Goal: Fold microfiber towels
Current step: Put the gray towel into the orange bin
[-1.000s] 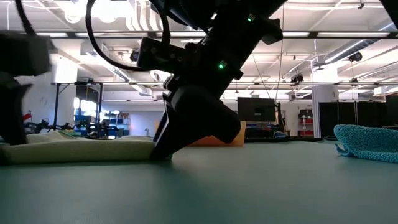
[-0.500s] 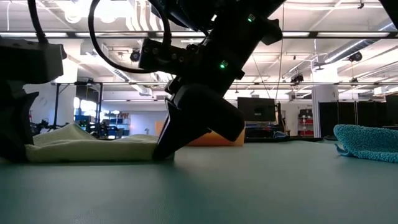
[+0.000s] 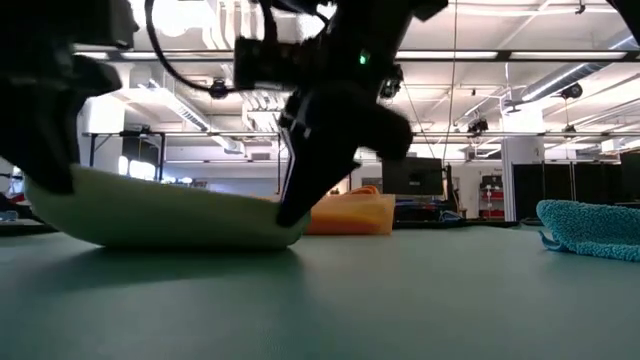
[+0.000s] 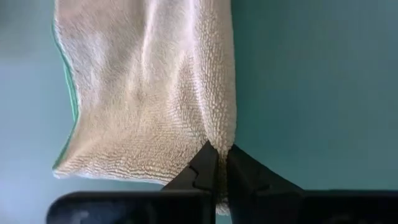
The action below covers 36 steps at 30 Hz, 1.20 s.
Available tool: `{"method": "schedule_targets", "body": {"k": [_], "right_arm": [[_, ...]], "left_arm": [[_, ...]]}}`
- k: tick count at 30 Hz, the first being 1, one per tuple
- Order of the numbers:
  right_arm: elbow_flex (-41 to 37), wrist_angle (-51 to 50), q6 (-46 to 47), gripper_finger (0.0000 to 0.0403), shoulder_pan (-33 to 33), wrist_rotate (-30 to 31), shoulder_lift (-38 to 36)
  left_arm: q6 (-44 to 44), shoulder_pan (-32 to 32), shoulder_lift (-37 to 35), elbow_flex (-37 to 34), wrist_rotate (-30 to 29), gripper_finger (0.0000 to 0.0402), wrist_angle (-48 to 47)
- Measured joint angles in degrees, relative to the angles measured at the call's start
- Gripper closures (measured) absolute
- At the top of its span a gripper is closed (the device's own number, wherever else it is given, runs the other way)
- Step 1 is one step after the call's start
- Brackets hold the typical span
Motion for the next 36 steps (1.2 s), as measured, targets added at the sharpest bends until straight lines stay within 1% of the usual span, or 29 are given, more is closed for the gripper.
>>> {"method": "schedule_targets", "body": {"k": [2, 4, 8, 10, 15, 17, 21, 24, 29, 36], "right_arm": [[0.05, -0.6, 0.77, 0.0393, 0.12, -0.52, -1.59], [-0.02, -1.46, 1.88, 0.0393, 0.13, -0.42, -3.36], [-0.2, -5.86, 4.6, 0.0394, 0.09, 0.54, -6.62], [-0.53, -7.08, 5.66, 0.0394, 0.09, 2.55, -8.47], [-0.9, -9.36, 7.37, 0.0394, -0.19, 4.01, -12.73], [-0.96, -11.27, 8.23, 0.0394, -0.28, 5.91, -14.06], [-1.04, -16.38, 11.22, 0.0394, -0.66, 10.53, -17.34], [-1.15, -19.13, 12.95, 0.0394, -1.42, 13.31, -19.8], [-1.26, -20.06, 14.59, 0.0394, -3.87, 16.08, -23.78], [-1.23, -19.49, 16.05, 0.0394, -9.52, 21.94, -28.62]], "left_arm": [[3.27, 1.54, -1.57, 1.11, 1.91, 0.0401, -0.39], [5.75, 3.09, -3.06, 2.41, 2.46, 0.0401, -0.31], [10.43, 6.33, -5.57, 4.78, 2.56, 0.0401, -0.35], [13.17, 7.94, -6.4, 6.0, 2.46, 0.0401, -0.89], [22.12, 12.5, -7.28, 9.27, 2.01, 0.0401, -1.06], [25.26, 14.73, -7.3, 10.74, 0.75, 0.0401, -0.94], [32.3, 19.31, -7.32, 13.58, 0.02, 0.0401, -0.93], [38.78, 22.56, -7.46, 15.93, -1.58, 0.0401, -0.92], [49.48, 28.32, -7.52, 20.03, -2.95, 0.0401, -0.89], [63.2, 36.33, -7.59, 24.07, -5.03, 0.0402, -0.55]]}}
